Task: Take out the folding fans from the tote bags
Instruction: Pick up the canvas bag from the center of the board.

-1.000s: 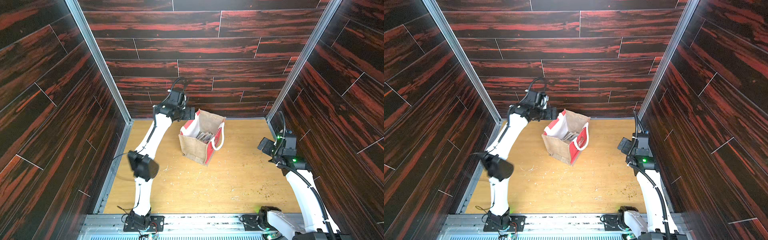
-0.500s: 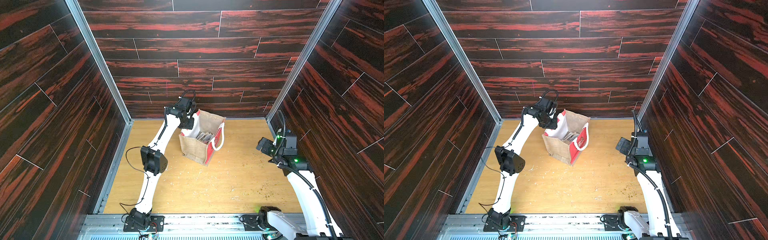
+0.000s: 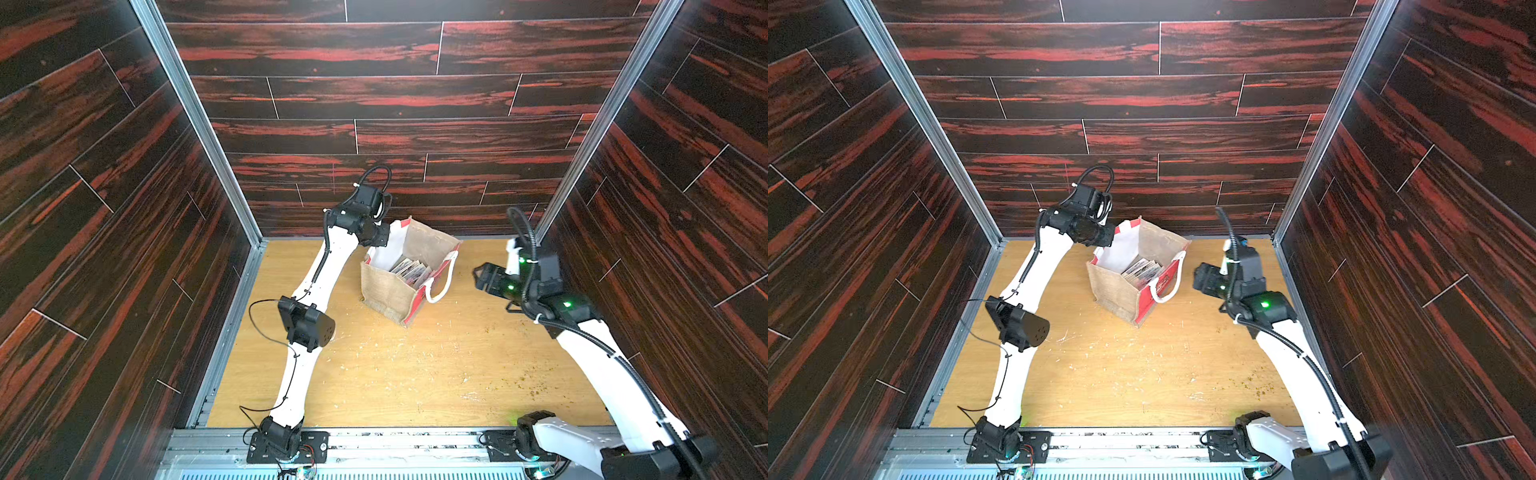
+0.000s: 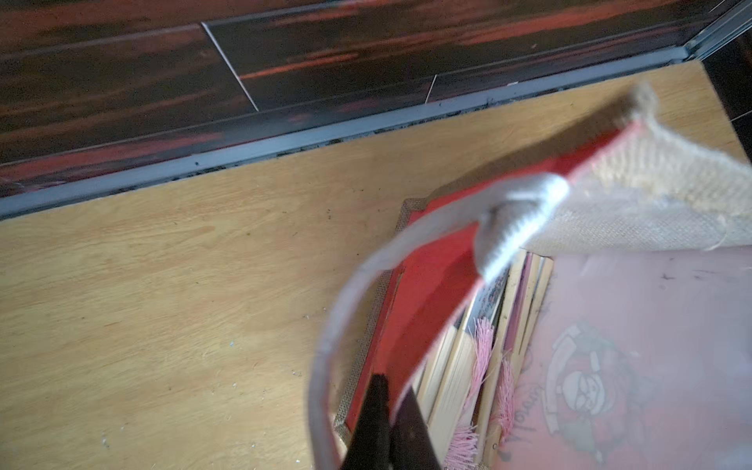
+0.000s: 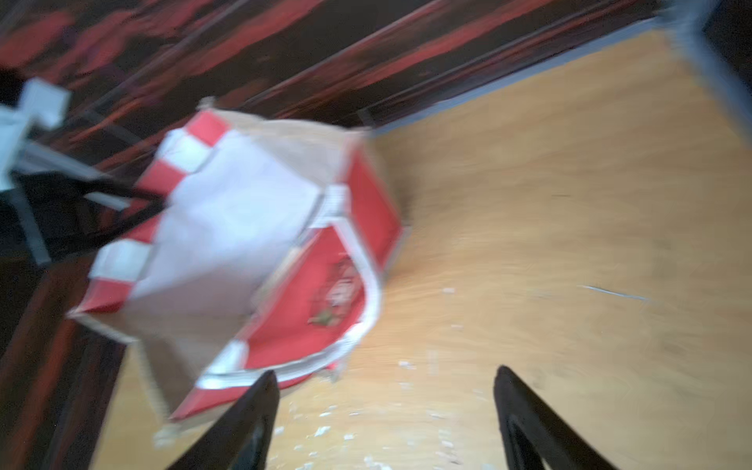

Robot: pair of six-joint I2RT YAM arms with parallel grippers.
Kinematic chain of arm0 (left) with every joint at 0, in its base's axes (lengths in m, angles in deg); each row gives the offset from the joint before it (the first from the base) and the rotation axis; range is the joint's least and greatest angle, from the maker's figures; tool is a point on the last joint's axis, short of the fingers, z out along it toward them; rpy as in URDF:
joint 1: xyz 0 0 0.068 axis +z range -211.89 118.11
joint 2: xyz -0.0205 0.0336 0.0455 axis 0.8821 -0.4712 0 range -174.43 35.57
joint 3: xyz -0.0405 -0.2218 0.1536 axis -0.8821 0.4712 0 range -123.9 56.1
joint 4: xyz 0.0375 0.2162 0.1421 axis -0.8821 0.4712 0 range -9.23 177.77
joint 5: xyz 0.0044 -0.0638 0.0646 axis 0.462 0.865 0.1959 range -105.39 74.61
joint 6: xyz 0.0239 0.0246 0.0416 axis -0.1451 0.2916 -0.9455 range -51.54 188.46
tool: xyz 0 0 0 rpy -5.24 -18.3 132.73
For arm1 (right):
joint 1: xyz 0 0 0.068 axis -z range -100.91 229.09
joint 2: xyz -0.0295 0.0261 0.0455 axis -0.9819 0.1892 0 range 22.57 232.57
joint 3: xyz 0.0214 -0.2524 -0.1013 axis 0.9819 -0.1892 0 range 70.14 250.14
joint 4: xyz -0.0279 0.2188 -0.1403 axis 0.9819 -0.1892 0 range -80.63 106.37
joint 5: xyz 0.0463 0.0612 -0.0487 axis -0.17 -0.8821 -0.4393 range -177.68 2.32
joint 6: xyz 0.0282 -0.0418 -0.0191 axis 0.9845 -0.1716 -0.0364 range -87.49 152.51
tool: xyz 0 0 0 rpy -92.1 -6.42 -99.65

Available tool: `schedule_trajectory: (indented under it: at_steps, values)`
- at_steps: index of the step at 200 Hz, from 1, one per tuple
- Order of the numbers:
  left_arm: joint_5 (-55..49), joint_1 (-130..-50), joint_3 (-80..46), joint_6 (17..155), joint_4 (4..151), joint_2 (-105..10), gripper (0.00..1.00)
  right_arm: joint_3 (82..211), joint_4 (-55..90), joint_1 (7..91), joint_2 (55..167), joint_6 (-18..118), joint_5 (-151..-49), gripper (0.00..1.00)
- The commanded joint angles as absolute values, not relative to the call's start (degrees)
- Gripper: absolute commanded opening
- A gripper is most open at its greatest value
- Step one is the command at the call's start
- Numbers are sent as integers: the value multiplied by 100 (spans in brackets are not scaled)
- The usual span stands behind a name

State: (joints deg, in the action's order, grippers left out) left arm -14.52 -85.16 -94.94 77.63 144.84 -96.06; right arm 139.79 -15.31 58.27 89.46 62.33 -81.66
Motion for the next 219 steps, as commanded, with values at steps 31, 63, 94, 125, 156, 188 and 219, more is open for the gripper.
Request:
schedule_trajectory:
  at_steps: [31, 63, 94, 125, 156, 188, 219]
  values:
    - [-2185, -8914, -9885, 7290, 13770, -8725, 0, 14203, -960, 5167, 9488, 6542, -8490, 70]
    - [-2213, -9143, -9807, 7285, 13657, -8671, 0, 14081, -605, 4937, 9628, 6731, -8531, 64]
    - [-2190, -9410, -9416, 7322, 13513, -8633, 0, 13597, -57, 4746, 9714, 7082, -8555, 61]
    - [-2410, -9590, -9103, 7445, 13524, -8606, 0, 13233, 326, 4242, 9840, 7097, -8206, 56]
    - [-2451, -9599, -8702, 7636, 13412, -8458, 0, 12832, 706, 3837, 9986, 7266, -8056, 53]
    - [-2169, -9608, -7731, 7744, 13016, -7958, 0, 12721, 792, 3790, 10205, 7443, -7826, 48]
    - [-2026, -9623, -6663, 7895, 12225, -7269, 0, 12933, 731, 3802, 10428, 7308, -7598, 48]
